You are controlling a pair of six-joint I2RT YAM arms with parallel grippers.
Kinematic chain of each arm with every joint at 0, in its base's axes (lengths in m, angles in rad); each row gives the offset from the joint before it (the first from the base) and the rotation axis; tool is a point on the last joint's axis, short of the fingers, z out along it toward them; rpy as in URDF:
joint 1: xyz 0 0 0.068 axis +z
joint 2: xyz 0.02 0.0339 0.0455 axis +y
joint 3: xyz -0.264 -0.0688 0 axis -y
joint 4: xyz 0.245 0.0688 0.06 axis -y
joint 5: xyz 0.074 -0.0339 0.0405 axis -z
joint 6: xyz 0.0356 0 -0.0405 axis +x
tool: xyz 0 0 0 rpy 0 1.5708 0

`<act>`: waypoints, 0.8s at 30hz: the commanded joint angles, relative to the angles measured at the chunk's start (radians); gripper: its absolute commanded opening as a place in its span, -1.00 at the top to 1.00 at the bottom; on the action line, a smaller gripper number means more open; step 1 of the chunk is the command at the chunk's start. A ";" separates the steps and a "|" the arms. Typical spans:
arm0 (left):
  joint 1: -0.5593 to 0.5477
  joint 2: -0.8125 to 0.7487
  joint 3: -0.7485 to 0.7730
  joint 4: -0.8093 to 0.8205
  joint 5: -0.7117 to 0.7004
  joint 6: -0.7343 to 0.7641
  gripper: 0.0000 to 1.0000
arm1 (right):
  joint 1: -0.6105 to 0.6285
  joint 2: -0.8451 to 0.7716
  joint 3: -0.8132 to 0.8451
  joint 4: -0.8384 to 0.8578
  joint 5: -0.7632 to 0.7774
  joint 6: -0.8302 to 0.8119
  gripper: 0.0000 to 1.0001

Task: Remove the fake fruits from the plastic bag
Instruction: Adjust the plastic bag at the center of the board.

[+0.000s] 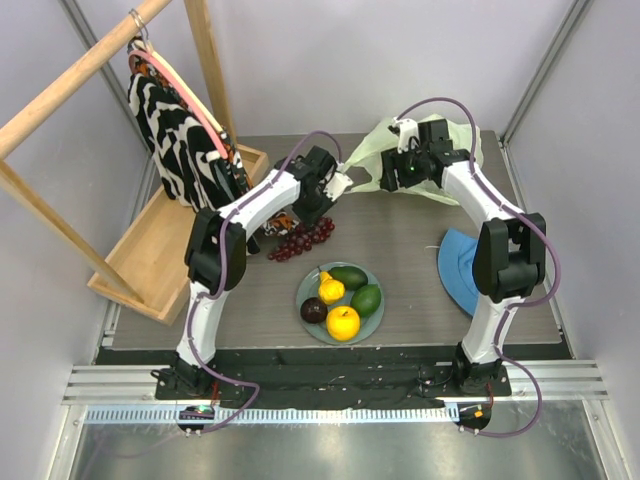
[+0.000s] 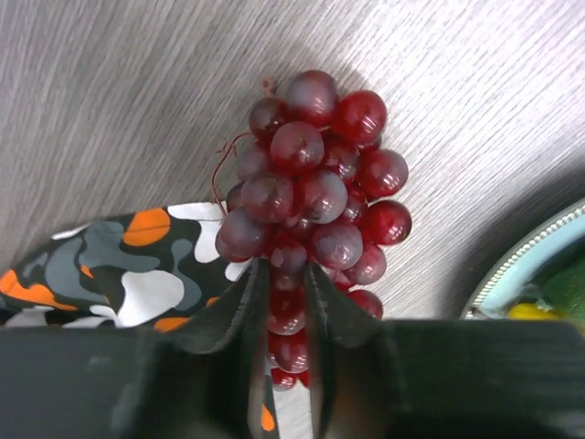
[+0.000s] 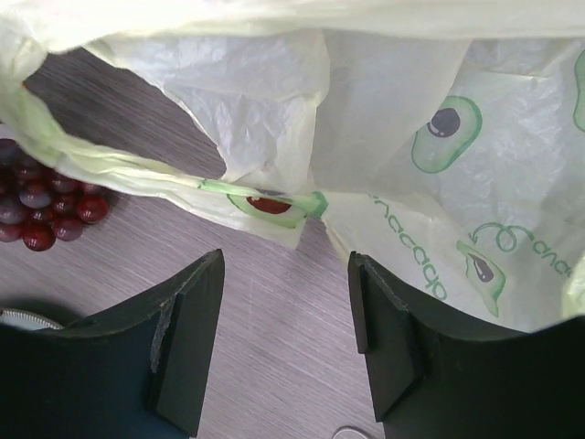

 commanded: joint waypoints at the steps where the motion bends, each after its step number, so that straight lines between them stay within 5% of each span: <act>1: 0.000 0.014 0.053 -0.073 0.003 -0.018 0.83 | 0.001 -0.062 0.012 0.029 -0.020 0.022 -0.27; 3: 0.000 -0.008 0.053 -0.073 0.016 -0.017 1.00 | 0.001 -0.055 0.020 0.031 -0.018 0.024 -0.27; 13: -0.017 -0.192 0.100 -0.101 0.109 -0.054 1.00 | 0.001 -0.058 0.020 0.035 -0.013 0.025 -0.26; 14: -0.019 -0.198 0.074 -0.103 0.080 -0.051 0.86 | 0.000 -0.057 0.017 0.037 -0.013 0.027 -0.27; 15: -0.020 -0.196 0.065 -0.109 0.061 -0.044 0.44 | 0.001 -0.057 0.014 0.037 -0.013 0.027 -0.27; 16: -0.019 -0.184 0.060 -0.116 0.044 -0.029 0.42 | 0.001 -0.055 0.011 0.038 -0.013 0.028 -0.27; 17: -0.019 -0.174 0.060 -0.142 0.030 -0.017 0.46 | 0.000 -0.055 0.011 0.038 -0.015 0.028 -0.27; 19: -0.016 -0.157 0.075 -0.176 0.039 -0.009 0.91 | 0.001 -0.060 0.009 0.037 -0.018 0.030 -0.26; 23: -0.017 -0.199 0.059 -0.132 0.102 -0.029 1.00 | 0.000 -0.075 0.000 0.040 -0.015 0.024 -0.27; 24: -0.019 -0.200 0.059 -0.124 0.096 -0.034 0.52 | 0.000 -0.077 -0.003 0.040 -0.010 0.022 -0.27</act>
